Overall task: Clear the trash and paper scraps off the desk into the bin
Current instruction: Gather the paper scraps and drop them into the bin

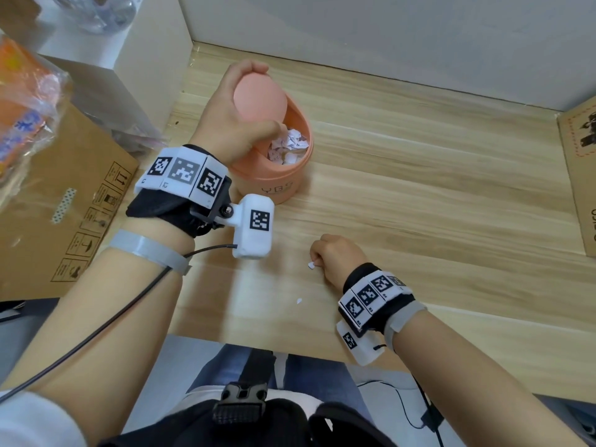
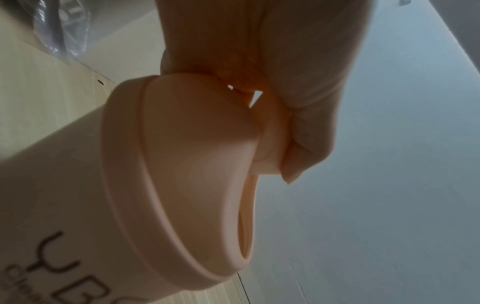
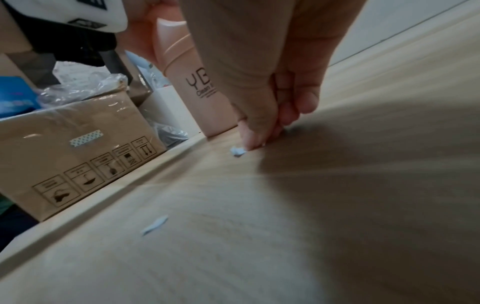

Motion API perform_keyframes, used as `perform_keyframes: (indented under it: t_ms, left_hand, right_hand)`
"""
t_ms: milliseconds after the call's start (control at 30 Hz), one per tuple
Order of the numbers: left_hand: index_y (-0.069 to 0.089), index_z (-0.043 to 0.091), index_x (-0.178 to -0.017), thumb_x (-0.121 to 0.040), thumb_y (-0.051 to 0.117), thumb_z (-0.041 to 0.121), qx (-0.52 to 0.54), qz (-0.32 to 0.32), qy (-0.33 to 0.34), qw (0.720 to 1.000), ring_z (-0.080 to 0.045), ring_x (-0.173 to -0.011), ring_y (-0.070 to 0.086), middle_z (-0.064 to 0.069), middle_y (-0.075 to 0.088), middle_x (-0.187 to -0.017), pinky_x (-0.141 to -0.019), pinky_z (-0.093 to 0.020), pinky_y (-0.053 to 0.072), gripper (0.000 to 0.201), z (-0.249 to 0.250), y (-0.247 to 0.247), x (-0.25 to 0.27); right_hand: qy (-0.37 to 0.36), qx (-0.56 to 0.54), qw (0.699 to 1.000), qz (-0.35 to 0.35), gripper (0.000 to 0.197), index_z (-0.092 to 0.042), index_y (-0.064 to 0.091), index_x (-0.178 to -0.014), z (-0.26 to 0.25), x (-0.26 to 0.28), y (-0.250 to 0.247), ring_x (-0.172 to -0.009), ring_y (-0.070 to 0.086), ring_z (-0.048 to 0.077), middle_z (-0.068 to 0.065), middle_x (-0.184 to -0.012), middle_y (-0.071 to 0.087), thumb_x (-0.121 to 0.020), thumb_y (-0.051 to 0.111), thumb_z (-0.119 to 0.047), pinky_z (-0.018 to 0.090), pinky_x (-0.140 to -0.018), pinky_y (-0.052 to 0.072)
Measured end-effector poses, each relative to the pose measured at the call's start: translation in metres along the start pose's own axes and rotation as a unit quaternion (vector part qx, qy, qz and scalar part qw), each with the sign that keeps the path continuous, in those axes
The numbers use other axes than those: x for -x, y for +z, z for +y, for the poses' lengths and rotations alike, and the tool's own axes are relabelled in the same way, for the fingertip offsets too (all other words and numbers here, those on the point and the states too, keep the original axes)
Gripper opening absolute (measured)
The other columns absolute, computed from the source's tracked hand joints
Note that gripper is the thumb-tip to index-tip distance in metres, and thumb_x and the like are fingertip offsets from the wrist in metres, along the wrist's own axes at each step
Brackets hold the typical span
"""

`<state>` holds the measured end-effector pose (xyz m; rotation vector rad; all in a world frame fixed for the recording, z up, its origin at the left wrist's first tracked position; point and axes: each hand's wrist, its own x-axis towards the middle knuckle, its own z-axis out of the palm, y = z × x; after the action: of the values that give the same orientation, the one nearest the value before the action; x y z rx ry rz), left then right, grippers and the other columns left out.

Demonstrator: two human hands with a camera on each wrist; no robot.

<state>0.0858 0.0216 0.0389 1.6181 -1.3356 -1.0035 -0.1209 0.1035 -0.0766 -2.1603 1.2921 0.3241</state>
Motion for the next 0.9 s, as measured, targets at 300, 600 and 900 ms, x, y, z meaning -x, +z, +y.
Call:
perform_keyframes:
  t_ms: [300,600,900]
  left_hand:
    - [0.044,0.03,-0.125,-0.071,0.071,0.014,-0.011,0.014,-0.006,1.0,-0.005,-0.093,0.046,0.014,0.045,-0.119,-0.056,0.005,0.035,0.063,0.003,0.001,0.006]
    - [0.044,0.03,-0.124,-0.069,0.072,0.014,-0.008,0.023,-0.013,1.0,-0.012,-0.101,0.048,0.016,0.045,-0.117,-0.067,-0.005,0.04,0.063,0.0,0.001,0.006]
    - [0.044,0.03,-0.125,-0.069,0.073,0.014,-0.005,0.02,-0.012,1.0,-0.014,-0.103,0.048,0.014,0.044,-0.118,-0.072,-0.013,0.042,0.064,-0.001,0.001,0.006]
  right_hand:
    - [0.004,-0.084,0.996,0.016,0.021,-0.005,0.053,-0.083,-0.004,0.008,0.008,-0.087,0.049,0.027,0.015,-0.093,0.05,-0.075,0.043,0.012,0.029,-0.072,0.035]
    - [-0.105,-0.101,0.985,-0.093,0.011,-0.005,0.064,-0.086,-0.011,0.019,0.012,-0.084,0.058,0.023,0.007,-0.092,0.066,-0.085,0.057,-0.013,0.03,-0.078,0.045]
    - [-0.133,-0.004,0.978,-0.158,0.015,-0.006,0.064,-0.097,-0.018,0.013,0.016,-0.097,0.056,0.027,0.011,-0.106,0.062,-0.088,0.055,-0.013,0.028,-0.079,0.038]
